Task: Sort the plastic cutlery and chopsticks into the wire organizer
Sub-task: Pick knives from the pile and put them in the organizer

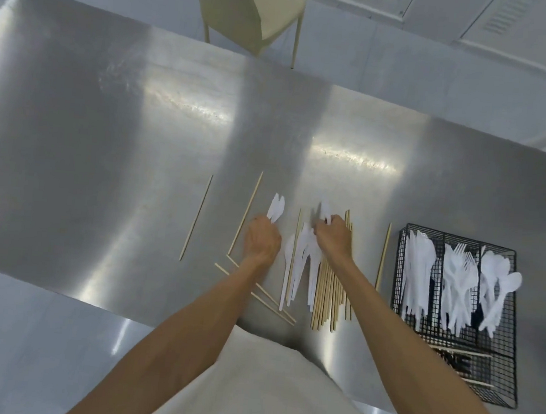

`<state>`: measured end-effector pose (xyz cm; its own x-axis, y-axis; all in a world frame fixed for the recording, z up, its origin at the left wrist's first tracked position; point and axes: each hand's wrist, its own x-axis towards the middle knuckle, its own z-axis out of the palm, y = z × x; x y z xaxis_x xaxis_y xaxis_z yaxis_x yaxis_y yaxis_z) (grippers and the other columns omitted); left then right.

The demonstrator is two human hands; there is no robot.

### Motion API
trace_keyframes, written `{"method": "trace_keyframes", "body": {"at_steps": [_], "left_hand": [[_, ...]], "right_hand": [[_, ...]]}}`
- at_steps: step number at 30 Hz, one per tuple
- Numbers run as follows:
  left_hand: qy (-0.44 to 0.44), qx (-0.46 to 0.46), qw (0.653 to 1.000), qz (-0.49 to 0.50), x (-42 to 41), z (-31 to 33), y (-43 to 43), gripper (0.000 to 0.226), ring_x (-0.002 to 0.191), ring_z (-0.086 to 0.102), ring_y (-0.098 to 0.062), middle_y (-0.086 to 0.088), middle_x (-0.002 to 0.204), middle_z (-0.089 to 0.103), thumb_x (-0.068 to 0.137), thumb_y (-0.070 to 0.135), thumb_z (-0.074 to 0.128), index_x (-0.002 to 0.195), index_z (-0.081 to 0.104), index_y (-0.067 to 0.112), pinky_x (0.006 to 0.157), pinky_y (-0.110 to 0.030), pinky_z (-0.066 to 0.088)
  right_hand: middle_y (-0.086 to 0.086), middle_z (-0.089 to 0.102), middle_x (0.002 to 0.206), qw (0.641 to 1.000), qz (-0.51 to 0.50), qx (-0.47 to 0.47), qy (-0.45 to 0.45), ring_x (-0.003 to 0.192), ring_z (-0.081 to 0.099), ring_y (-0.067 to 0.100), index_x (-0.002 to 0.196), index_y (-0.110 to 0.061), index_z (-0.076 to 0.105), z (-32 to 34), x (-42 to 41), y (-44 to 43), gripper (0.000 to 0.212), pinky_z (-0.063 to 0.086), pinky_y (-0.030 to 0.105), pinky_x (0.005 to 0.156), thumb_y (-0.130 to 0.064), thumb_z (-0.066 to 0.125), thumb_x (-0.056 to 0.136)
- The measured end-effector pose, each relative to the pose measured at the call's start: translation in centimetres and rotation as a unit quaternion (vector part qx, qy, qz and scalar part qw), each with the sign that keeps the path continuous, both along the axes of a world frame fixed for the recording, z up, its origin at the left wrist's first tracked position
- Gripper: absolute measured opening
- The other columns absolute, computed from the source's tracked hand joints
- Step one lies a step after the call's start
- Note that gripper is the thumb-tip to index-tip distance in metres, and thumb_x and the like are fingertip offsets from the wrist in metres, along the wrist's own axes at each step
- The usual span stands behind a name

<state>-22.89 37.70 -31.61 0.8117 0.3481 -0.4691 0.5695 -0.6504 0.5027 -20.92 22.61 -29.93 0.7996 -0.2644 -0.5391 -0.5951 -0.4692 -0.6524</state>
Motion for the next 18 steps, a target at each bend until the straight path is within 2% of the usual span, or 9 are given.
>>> {"method": "trace_keyframes", "body": {"at_steps": [2,5,7,12,14,18], "left_hand": [[0.000,0.009,0.999,-0.033,-0.1,0.2,-0.1,0.023,0.095,0.068,-0.034,-0.019,0.107,0.068,0.099,0.017,0.051,0.109,0.061,-0.002,0.075,-0.036,0.052],[-0.008,0.021,0.998,-0.058,-1.0,0.6,-0.1,0.027,0.089,0.067,-0.033,-0.019,0.101,0.067,0.100,0.020,0.048,0.105,0.062,-0.002,0.070,-0.034,0.048],[-0.021,0.005,0.998,-0.052,-1.8,0.6,-0.1,0.026,0.084,0.066,-0.033,-0.015,0.094,0.066,0.099,0.024,0.048,0.101,0.060,0.001,0.072,-0.038,0.053],[-0.030,-0.030,0.998,-0.049,-4.4,0.6,-1.0,0.021,0.078,0.060,-0.023,-0.006,0.091,0.061,0.101,0.026,0.047,0.110,0.054,0.009,0.068,-0.033,0.048],[-0.029,-0.035,0.998,-0.041,-5.6,0.5,-1.7,0.024,0.081,0.058,-0.021,-0.006,0.096,0.061,0.103,0.026,0.045,0.113,0.056,0.007,0.072,-0.033,0.047],[-0.012,-0.058,0.998,-0.013,-7.4,0.6,-2.7,0.025,0.086,0.061,-0.024,-0.009,0.097,0.064,0.102,0.023,0.046,0.107,0.061,0.003,0.078,-0.036,0.052]], "right_hand": [[0.007,0.058,0.082,1.000,0.003,0.005,-0.003,0.071,0.055,0.021,0.087,-0.009,0.055,-0.1,-0.7,-1.3,0.022,0.038,0.028,0.056,-0.022,0.045,0.101],[0.008,0.062,0.093,0.999,-0.010,0.036,0.014,0.070,0.061,0.017,0.103,-0.009,0.057,-0.1,-2.3,-2.5,0.018,0.047,0.026,0.057,-0.020,0.043,0.103],[0.005,0.063,0.095,0.999,-0.016,0.045,0.023,0.072,0.061,0.014,0.107,-0.012,0.058,0.0,-3.6,-2.6,0.017,0.046,0.025,0.057,-0.020,0.043,0.102],[-0.006,0.066,0.079,0.999,-0.013,0.030,-0.009,0.066,0.063,0.009,0.084,-0.022,0.064,0.1,-7.5,-1.2,0.007,0.041,0.014,0.049,-0.023,0.067,0.089],[-0.005,0.067,0.077,0.999,0.012,0.025,-0.018,0.065,0.065,0.010,0.084,-0.018,0.066,0.0,-8.6,-0.4,0.009,0.041,0.012,0.049,-0.023,0.074,0.087],[0.000,0.067,0.083,0.998,0.050,-0.025,-0.019,0.070,0.066,0.016,0.093,-0.011,0.064,-0.2,-9.8,0.9,0.019,0.047,0.020,0.057,-0.021,0.079,0.086]]}}
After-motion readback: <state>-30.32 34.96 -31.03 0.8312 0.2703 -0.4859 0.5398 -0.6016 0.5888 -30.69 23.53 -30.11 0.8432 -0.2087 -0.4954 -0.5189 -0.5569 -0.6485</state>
